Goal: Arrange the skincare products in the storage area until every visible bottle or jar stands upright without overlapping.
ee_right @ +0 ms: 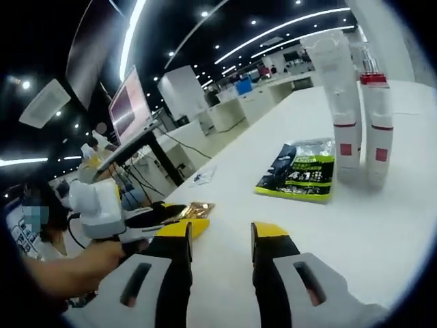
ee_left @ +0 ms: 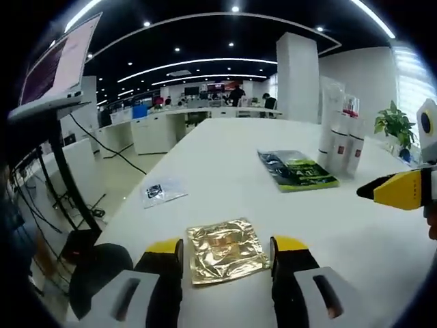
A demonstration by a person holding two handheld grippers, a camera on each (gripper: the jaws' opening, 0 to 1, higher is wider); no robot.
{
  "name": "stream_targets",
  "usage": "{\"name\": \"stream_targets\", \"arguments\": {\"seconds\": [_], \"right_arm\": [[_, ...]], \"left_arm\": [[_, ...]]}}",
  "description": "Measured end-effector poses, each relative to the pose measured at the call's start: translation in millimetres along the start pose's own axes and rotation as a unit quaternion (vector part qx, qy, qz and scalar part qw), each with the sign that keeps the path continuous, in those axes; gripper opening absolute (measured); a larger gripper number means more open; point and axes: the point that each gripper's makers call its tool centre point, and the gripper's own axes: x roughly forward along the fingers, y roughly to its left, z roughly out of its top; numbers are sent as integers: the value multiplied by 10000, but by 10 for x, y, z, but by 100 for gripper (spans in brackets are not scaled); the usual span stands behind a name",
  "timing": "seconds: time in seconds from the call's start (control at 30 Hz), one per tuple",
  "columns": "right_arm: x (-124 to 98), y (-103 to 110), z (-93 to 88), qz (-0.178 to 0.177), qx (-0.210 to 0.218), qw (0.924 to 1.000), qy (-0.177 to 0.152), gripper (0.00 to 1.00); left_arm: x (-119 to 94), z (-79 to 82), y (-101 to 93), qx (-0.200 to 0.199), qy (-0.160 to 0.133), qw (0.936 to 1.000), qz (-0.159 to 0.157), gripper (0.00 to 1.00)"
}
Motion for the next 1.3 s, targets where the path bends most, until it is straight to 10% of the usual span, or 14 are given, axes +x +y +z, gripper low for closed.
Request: {"name": "stream_targets", "arguments": {"seconds": [0.7, 1.3], "right_arm": [[-103, -121, -120, -212, -280, 9993, 114, 33], [-361, -325, -174, -503, -422, 9977, 184, 35]], "left_arm": [[-18, 190, -12, -220, -213, 9991, -293, 40], [606, 795, -306, 115, -144, 9965, -814, 41]]}}
